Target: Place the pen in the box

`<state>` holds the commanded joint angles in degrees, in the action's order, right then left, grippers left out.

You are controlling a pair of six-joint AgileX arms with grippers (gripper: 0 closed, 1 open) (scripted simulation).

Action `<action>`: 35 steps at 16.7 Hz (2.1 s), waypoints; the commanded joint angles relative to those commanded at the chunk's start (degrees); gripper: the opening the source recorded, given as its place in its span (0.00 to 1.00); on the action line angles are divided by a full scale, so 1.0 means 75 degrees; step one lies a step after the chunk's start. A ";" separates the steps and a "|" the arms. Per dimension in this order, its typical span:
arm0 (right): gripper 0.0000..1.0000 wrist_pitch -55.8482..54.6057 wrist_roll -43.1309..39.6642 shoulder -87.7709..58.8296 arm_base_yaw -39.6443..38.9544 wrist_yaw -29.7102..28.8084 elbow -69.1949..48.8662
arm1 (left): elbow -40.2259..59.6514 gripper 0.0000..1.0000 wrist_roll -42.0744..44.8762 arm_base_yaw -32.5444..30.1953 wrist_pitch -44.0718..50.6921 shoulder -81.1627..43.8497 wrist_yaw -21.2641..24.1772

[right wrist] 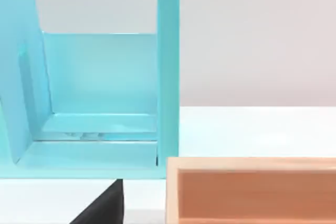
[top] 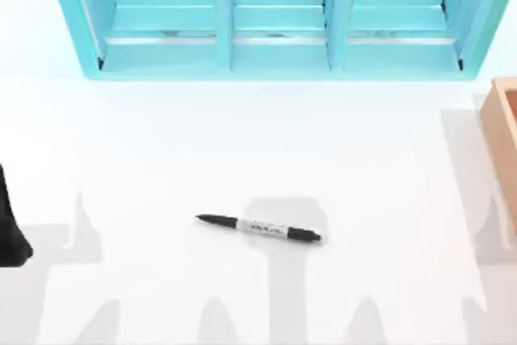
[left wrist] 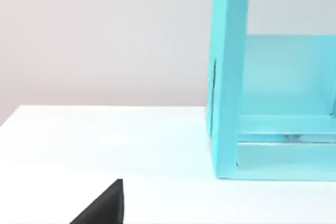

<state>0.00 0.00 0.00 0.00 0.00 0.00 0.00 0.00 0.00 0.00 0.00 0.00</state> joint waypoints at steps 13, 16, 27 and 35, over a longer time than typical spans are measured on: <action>1.00 0.2954 -0.1493 -0.4581 -0.2235 0.0158 -0.2711 | 0.0000 1.00 0.0000 0.0000 0.0000 0.0000 0.0000; 1.00 0.4149 -0.2051 -0.6740 -0.3164 0.0104 -0.4227 | 0.0000 1.00 0.0000 0.0000 0.0000 0.0000 0.0000; 1.00 0.7559 -0.3327 -1.4106 -0.5896 -0.0654 -1.0649 | 0.0000 1.00 0.0000 0.0000 0.0000 0.0000 0.0000; 1.00 0.8498 -0.3605 -1.6511 -0.6727 -0.1177 -1.3547 | 0.0000 1.00 0.0000 0.0000 0.0000 0.0000 0.0000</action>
<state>63.73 -27.04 -123.83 -50.45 -8.83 -101.60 0.00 0.00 0.00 0.00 0.00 0.00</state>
